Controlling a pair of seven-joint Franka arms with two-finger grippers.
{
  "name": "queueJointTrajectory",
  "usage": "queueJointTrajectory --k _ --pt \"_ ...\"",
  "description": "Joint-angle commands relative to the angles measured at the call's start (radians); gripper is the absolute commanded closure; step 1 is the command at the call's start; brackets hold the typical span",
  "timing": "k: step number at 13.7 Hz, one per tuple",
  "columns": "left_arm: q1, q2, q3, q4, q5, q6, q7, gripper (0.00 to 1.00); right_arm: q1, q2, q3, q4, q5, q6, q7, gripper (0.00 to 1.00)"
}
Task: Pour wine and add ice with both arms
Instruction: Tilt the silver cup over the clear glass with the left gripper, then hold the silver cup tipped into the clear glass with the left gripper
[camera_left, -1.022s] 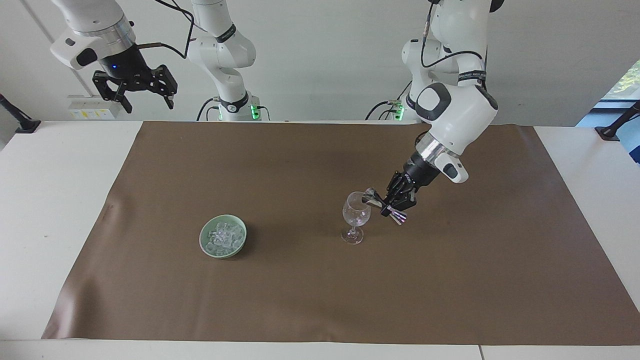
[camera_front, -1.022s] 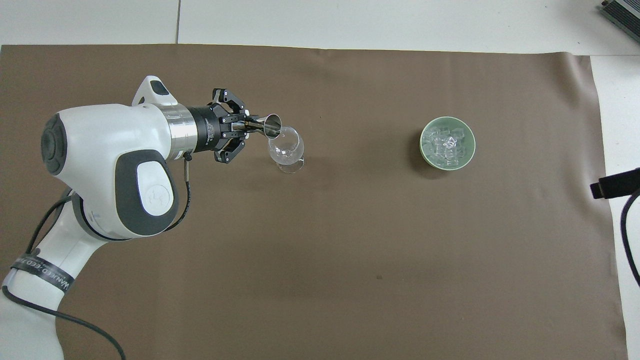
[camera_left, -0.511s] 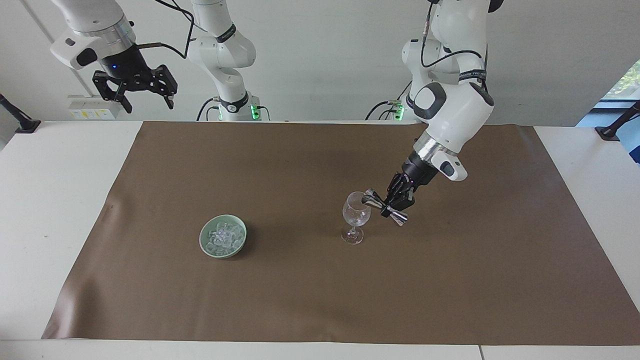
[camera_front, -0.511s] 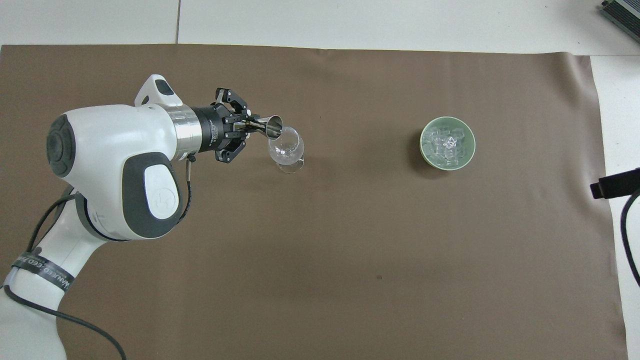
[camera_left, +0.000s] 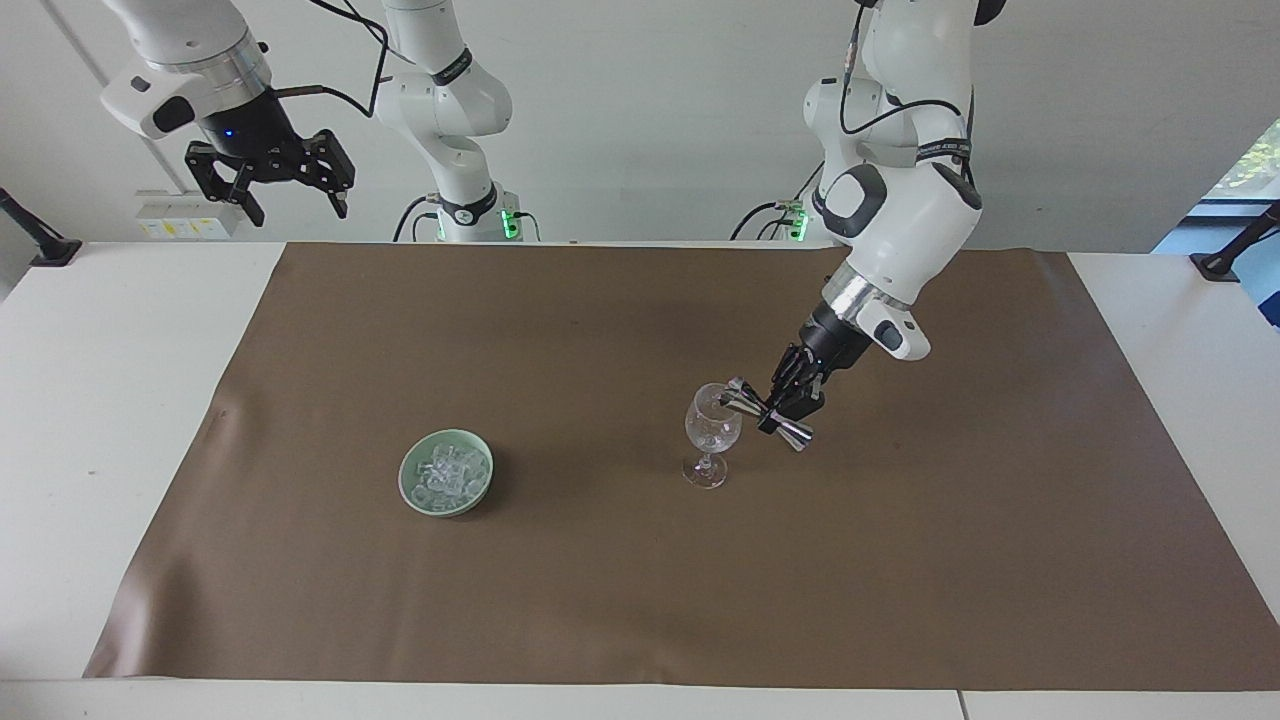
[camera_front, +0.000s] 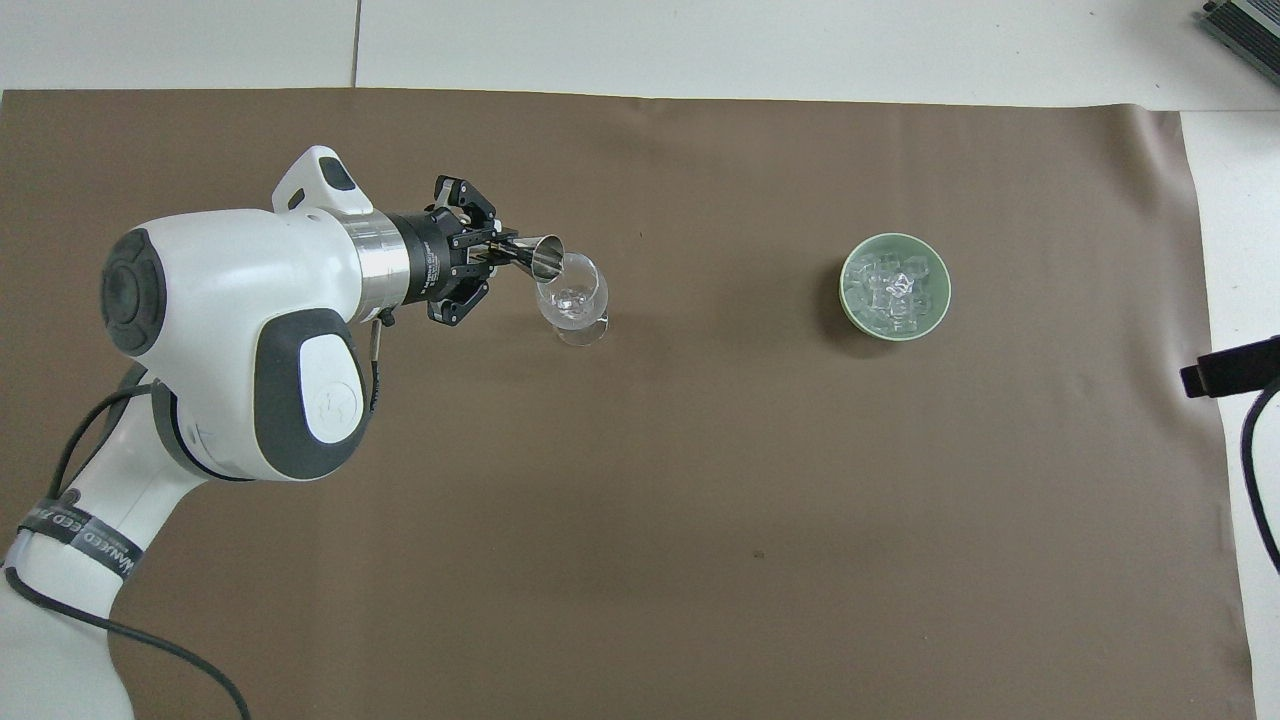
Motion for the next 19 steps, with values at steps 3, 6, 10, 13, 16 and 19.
queueJointTrajectory --k 3,6,10,13,16,19 --pt "-0.022 -0.006 0.017 -0.002 0.058 0.021 -0.023 1.0 -0.003 -0.012 0.002 -0.018 0.018 0.006 0.014 0.0" --pt "-0.022 -0.007 0.017 -0.001 0.079 0.02 -0.02 1.0 -0.003 -0.012 0.002 -0.018 0.018 0.008 0.014 0.0" --pt "-0.024 -0.007 0.017 -0.001 0.092 0.02 -0.019 1.0 -0.003 -0.012 0.002 -0.017 0.018 0.008 0.014 0.0" --pt "-0.024 -0.007 0.017 -0.001 0.113 0.018 -0.02 1.0 -0.003 -0.012 0.002 -0.017 0.018 0.008 0.014 0.0" --pt "-0.03 -0.009 0.017 0.002 0.115 0.015 -0.02 1.0 -0.003 -0.012 0.002 -0.018 0.018 0.006 0.014 0.0" --pt "-0.038 -0.009 0.019 0.01 0.121 0.012 -0.019 1.0 -0.003 -0.012 0.002 -0.018 0.018 0.008 0.014 0.0"
